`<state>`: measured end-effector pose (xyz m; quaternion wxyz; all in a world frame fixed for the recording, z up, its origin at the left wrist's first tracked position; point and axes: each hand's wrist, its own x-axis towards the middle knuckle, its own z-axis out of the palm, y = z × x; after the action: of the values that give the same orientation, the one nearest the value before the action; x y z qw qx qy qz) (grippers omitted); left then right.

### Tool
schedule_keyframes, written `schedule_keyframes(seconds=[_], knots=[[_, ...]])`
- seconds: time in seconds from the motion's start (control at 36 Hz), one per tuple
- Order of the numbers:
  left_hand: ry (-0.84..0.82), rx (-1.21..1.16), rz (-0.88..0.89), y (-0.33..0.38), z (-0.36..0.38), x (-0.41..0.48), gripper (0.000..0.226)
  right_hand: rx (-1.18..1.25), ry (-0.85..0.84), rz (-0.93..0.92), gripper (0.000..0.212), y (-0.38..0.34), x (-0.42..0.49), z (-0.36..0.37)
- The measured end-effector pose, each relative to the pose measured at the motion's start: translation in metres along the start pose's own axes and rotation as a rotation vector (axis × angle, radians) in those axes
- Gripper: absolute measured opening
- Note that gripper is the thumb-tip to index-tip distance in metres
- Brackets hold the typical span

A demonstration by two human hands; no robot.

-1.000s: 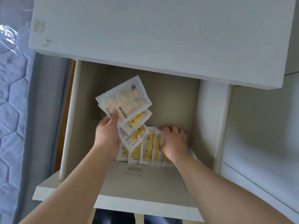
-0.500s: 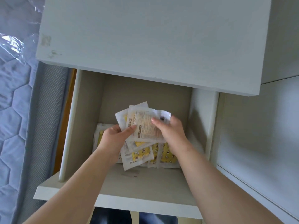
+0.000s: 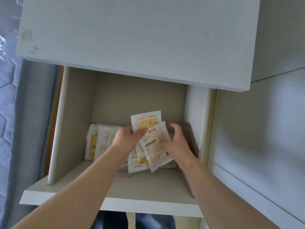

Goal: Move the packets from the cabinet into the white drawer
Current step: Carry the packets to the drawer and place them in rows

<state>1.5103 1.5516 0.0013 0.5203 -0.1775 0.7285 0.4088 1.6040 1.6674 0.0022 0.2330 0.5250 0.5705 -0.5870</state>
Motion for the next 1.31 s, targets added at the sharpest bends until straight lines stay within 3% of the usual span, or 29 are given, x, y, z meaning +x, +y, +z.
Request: schedule_keyframes(seconds=[0.08, 0.14, 0.19, 0.28, 0.44, 0.64, 0.83, 1.03, 1.31], knots=[[-0.038, 0.113, -0.011, -0.006, 0.014, 0.006, 0.012, 0.031, 0.003, 0.015, 0.045, 0.005, 0.004, -0.003], [-0.053, 0.176, -0.012, -0.011, 0.022, 0.010, 0.013, -0.148, 0.072, -0.020, 0.020, 0.008, 0.008, -0.003], [-0.057, 0.259, -0.005, -0.016, 0.025, 0.014, 0.012, -0.345, 0.189, -0.050, 0.011, 0.013, 0.013, 0.001], [-0.027, 0.359, 0.013, -0.019, 0.025, 0.020, 0.022, -0.487, 0.289, -0.063, 0.018, 0.017, 0.015, 0.008], [-0.001, 0.660, 0.094, -0.016, 0.020, 0.026, 0.043, -0.700, 0.264, -0.059, 0.023, 0.019, 0.020, 0.014], [-0.081, 0.829, 0.135, -0.024, 0.031, 0.020, 0.033, -0.886, 0.131, -0.100, 0.026, 0.014, 0.013, 0.011], [0.023, 1.122, 0.145, -0.029, 0.023, 0.013, 0.036, -0.879, 0.074, -0.108, 0.020, 0.008, 0.002, 0.007], [0.010, 1.215, 0.122, -0.023, 0.003, 0.009, 0.031, -0.851, -0.026, -0.057, 0.016, -0.015, -0.013, -0.004], [-0.036, 1.249, 0.092, -0.022, 0.010, 0.006, 0.031, -0.672, 0.141, -0.125, 0.004, -0.035, -0.016, -0.014]])
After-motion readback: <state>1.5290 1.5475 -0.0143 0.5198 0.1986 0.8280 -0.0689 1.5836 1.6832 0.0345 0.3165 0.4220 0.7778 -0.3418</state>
